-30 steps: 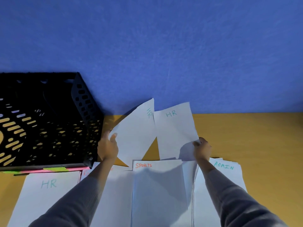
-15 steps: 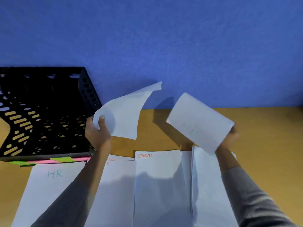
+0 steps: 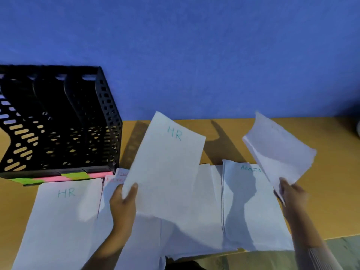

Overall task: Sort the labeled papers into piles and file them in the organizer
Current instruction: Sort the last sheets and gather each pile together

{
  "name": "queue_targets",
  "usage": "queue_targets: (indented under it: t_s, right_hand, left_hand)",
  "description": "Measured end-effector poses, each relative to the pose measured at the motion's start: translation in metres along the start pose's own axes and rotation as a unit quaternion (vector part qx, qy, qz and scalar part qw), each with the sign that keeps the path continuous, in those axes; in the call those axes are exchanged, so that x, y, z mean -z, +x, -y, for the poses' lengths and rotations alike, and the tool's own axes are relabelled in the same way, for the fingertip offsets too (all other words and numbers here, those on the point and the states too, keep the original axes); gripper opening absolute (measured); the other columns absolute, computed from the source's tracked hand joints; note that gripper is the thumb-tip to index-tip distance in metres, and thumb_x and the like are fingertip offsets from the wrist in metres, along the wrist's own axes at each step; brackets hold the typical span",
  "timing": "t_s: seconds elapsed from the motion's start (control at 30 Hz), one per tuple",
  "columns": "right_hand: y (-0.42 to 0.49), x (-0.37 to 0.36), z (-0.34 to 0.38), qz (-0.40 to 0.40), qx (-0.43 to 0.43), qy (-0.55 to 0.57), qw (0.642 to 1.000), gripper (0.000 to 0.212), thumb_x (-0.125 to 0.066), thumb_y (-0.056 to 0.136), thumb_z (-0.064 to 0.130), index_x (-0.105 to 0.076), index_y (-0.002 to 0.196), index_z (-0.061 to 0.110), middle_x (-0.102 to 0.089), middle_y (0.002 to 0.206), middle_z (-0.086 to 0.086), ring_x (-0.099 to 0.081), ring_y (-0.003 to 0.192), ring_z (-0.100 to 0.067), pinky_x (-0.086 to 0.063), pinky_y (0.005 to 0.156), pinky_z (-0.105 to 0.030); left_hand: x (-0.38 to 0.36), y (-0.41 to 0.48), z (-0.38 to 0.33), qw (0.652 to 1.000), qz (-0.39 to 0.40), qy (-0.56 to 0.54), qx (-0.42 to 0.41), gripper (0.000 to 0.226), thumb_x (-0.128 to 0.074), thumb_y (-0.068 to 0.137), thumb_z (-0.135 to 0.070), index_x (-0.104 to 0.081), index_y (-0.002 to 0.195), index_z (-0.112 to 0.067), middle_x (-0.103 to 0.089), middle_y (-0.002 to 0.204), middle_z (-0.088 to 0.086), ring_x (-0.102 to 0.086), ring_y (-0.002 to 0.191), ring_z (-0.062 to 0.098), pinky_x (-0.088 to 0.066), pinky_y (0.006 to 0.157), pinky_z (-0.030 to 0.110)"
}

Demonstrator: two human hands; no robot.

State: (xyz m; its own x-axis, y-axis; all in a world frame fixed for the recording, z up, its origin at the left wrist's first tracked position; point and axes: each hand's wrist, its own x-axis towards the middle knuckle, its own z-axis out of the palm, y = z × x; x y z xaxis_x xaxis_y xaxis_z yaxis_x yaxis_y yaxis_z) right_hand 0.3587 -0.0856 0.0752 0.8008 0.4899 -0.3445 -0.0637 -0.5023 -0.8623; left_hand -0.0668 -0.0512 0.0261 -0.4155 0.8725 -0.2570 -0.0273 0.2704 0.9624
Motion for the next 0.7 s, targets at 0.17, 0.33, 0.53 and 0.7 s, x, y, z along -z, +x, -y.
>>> queue_targets:
  t_s: [0.17,0.33,0.53,0.7]
  right_hand:
    - [-0.048,-0.033,-0.046,0.08,0.019,-0.117,0.99,0.038,-0.063,0.092,0.018,-0.045,0.059,0.01,-0.041,0.036,0.005,-0.04,0.044,-0.019,-0.043,0.052,-0.036]
    - [-0.099,-0.071,-0.085,0.233,0.042,-0.207,0.949,0.044,-0.062,0.093,0.02,-0.037,0.056,0.019,-0.035,0.037,0.006,-0.033,0.039,-0.011,-0.026,0.047,-0.026]
    - [-0.139,-0.101,-0.116,0.309,-0.001,-0.244,0.919,0.021,-0.058,0.094,0.015,-0.052,0.075,0.012,-0.055,0.068,-0.014,-0.053,0.066,-0.023,-0.041,0.061,-0.032]
    - [-0.147,-0.107,-0.122,0.285,0.024,-0.294,0.912,0.013,-0.059,0.092,0.017,-0.051,0.101,0.022,-0.066,0.079,-0.007,-0.063,0.081,-0.029,-0.049,0.073,-0.038]
  left_hand:
    - [0.02,-0.029,0.035,0.995,0.012,-0.006,0.102,0.019,-0.065,0.088,-0.012,-0.064,0.104,-0.002,-0.068,0.102,0.011,-0.066,0.095,0.031,-0.051,0.08,0.03]
    - [0.037,-0.047,0.053,0.982,0.066,-0.019,0.175,0.015,-0.066,0.088,-0.007,-0.07,0.103,-0.006,-0.074,0.1,0.008,-0.068,0.097,0.03,-0.056,0.083,0.045]
    - [0.043,-0.045,0.051,0.932,0.135,0.019,0.337,0.035,-0.066,0.091,-0.024,-0.058,0.123,-0.013,-0.068,0.107,0.016,-0.069,0.087,0.034,-0.061,0.063,0.045]
    - [0.044,-0.044,0.036,0.903,0.13,0.032,0.409,0.043,-0.046,0.096,-0.05,-0.064,0.108,-0.013,-0.07,0.1,0.015,-0.069,0.085,0.036,-0.058,0.061,0.04]
